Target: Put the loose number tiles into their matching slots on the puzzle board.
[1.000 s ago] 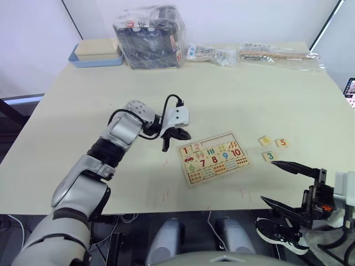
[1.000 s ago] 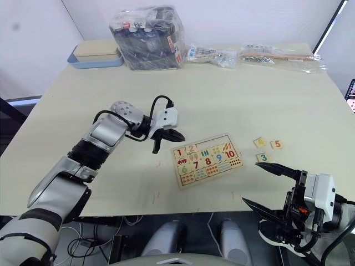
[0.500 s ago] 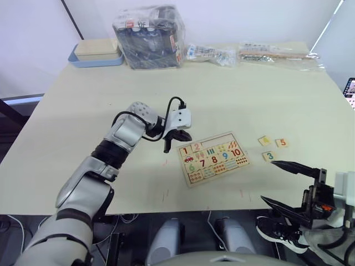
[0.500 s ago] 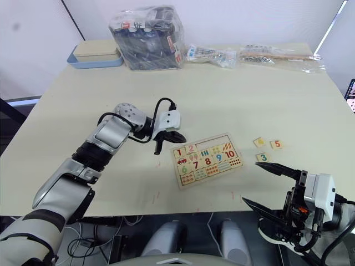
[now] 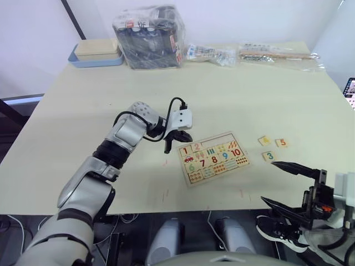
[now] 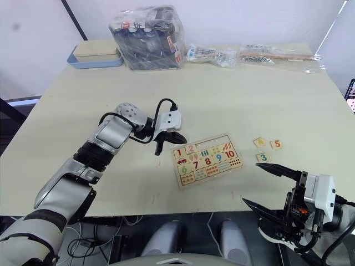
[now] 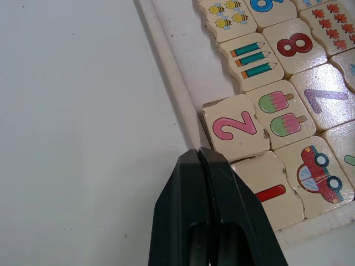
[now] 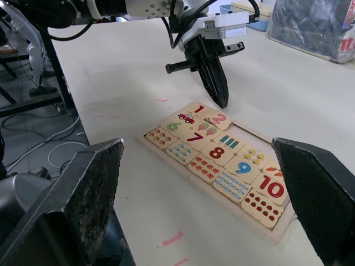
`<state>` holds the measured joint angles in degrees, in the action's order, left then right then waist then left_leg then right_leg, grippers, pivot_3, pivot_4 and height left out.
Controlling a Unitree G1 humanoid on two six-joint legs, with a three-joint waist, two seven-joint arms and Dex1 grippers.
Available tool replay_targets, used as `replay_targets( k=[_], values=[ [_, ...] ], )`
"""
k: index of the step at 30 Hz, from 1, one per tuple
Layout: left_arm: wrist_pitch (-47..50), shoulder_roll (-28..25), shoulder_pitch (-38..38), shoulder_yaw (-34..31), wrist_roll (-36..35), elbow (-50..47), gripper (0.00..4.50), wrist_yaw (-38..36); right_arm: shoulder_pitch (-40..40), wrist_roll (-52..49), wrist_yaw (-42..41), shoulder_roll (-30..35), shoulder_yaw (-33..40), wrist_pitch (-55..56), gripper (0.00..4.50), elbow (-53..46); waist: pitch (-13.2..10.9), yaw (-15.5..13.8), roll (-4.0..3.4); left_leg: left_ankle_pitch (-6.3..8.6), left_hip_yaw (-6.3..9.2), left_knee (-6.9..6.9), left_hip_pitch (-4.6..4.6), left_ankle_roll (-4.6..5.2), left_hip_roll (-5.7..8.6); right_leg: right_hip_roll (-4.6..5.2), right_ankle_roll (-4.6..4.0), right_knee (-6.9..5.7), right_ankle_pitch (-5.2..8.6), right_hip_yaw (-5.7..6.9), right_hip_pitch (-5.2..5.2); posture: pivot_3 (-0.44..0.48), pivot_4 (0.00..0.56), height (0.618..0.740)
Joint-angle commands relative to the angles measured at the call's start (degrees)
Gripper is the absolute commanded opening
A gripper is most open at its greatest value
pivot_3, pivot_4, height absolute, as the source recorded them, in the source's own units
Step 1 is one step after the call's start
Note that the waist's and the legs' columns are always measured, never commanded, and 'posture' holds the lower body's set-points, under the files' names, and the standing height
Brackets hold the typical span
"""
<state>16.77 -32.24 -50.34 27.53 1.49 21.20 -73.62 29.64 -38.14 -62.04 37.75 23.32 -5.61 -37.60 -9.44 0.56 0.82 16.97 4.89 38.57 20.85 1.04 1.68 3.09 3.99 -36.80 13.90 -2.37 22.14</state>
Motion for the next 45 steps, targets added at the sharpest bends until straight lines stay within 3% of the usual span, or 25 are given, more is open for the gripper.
replay_targets(
  k=[1, 29, 36, 45],
  values=[
    [-0.13, -0.06, 0.25, -1.37, 0.21, -1.79, 0.04, -0.4, 0.28, -0.03, 0.12, -0.13, 0.63, 1.32, 4.5, -1.49, 0.0, 0.0, 0.0, 0.0, 0.0, 0.0, 0.0, 0.0, 0.0, 0.0, 0.0, 0.0, 0.0, 0.0, 0.0, 0.0, 0.15, 0.74],
    [1.59, 0.53, 1.56, -1.78, 0.36, -4.32, 0.04, -0.89, 0.45, -0.25, 0.33, 0.07, 0.83, 1.08, 4.5, -1.7, 0.0, -0.01, 0.0, 0.0, 0.01, 0.0, 0.0, 0.0, 0.0, 0.0, 0.0, 0.0, 0.0, 0.01, -0.01, 0.0, 0.15, 0.74],
    [5.92, 0.07, 3.62, -9.34, -4.87, -7.26, 0.04, 1.78, 0.5, -0.55, 1.12, -0.22, 0.61, 0.7, 4.5, -2.25, 0.0, 0.07, 0.0, 0.0, 0.02, 0.0, -0.01, 0.0, -0.02, 0.0, 0.0, 0.0, 0.0, 0.01, -0.01, 0.0, 0.15, 0.74],
    [17.81, -4.39, 16.33, -22.81, -17.09, -25.67, 0.04, 5.3, -1.36, -1.87, 2.15, 0.26, -0.28, -1.29, 4.5, 0.16, 0.01, 0.09, -0.01, 0.0, -0.01, -0.01, -0.05, -0.01, -0.08, 0.04, -0.01, 0.0, -0.01, -0.02, -0.01, 0.0, 0.15, 0.74]
  ],
)
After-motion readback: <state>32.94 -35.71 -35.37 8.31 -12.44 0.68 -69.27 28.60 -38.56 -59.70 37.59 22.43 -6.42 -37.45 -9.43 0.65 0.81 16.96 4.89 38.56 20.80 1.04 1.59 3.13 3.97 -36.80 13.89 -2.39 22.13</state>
